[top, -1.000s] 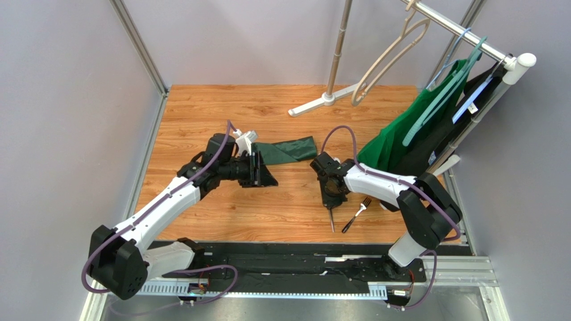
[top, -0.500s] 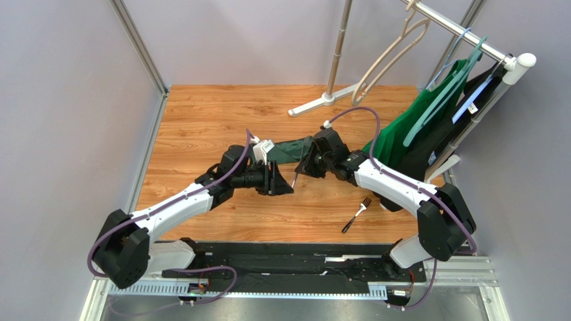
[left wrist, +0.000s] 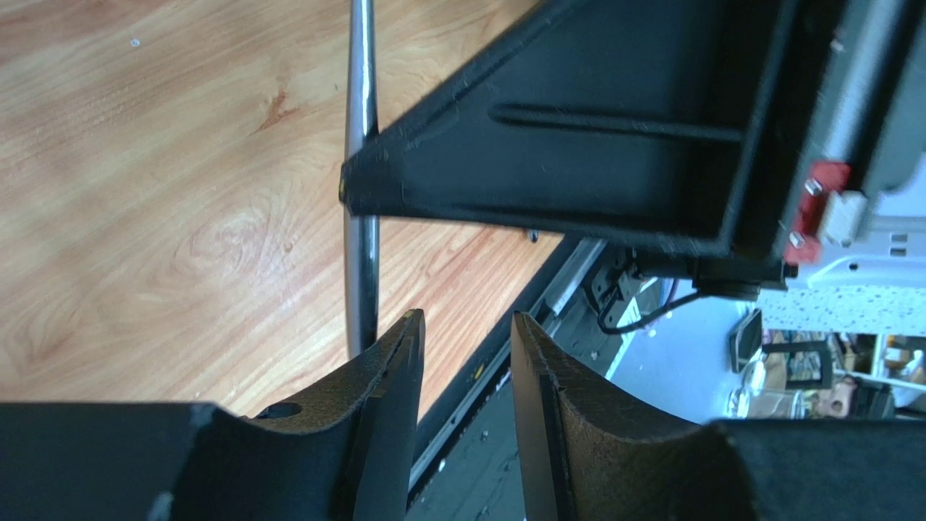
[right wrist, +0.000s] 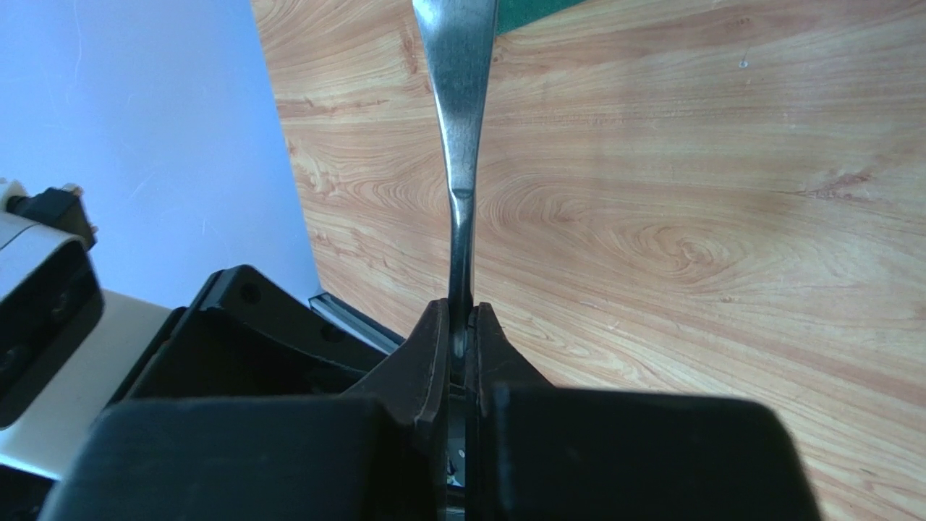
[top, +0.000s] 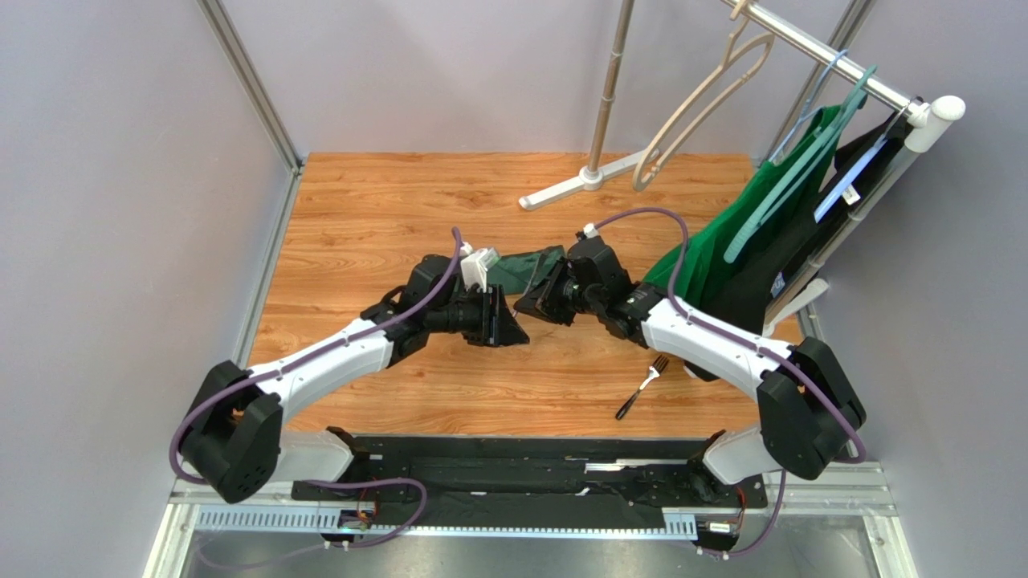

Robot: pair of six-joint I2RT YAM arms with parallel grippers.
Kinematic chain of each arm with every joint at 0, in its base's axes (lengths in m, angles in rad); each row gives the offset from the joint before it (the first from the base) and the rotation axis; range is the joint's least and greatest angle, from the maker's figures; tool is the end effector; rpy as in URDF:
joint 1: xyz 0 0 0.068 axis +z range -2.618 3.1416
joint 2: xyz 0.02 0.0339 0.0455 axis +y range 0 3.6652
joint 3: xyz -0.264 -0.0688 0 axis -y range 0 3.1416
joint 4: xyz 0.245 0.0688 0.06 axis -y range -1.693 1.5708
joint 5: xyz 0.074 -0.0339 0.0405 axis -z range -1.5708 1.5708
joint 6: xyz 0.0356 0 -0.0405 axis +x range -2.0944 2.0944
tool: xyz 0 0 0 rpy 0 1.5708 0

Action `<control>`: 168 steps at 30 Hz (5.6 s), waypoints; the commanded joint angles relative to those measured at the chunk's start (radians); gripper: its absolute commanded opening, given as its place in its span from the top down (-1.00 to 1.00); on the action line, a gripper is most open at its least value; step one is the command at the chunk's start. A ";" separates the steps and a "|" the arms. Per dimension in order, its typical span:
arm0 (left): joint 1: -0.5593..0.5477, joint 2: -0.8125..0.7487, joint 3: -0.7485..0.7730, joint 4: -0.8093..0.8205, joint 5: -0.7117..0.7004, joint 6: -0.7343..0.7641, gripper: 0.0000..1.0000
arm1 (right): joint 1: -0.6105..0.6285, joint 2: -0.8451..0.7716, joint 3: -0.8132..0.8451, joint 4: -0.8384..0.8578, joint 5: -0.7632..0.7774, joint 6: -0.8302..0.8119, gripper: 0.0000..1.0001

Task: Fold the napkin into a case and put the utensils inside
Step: Pass from the right arm to the left, then pass from the left arm to the right, then insert the knife into the folded napkin.

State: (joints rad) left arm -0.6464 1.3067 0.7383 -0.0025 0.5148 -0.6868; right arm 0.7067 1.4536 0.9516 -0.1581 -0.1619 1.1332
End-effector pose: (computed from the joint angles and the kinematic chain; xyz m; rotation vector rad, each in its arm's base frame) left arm 0.2115 -0.1816 0.2303 0.2891 2.3459 -1.2742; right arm 0.2389 0.2115 0.2435 0.4306 2.4564 1.0932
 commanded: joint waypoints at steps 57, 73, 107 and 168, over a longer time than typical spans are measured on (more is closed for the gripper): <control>0.175 -0.205 0.024 -0.315 0.617 0.170 1.00 | -0.325 -0.045 -0.022 0.500 -0.743 -0.268 0.33; 0.310 -0.245 0.073 -0.485 0.330 0.170 0.22 | -0.346 -0.148 -0.201 0.601 -0.514 -0.175 1.00; 0.465 0.617 0.665 -0.413 -0.165 0.047 0.90 | -0.564 0.323 -0.158 1.129 -0.139 -0.084 1.00; 0.482 0.720 0.653 -0.402 -0.168 0.046 0.93 | -0.405 0.610 -0.172 1.390 -0.061 0.195 1.00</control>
State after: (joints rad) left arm -0.1699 2.0178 1.3907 -0.4286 0.3386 -0.6422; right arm 0.2844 2.0491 0.7662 1.1435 -0.2687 1.2938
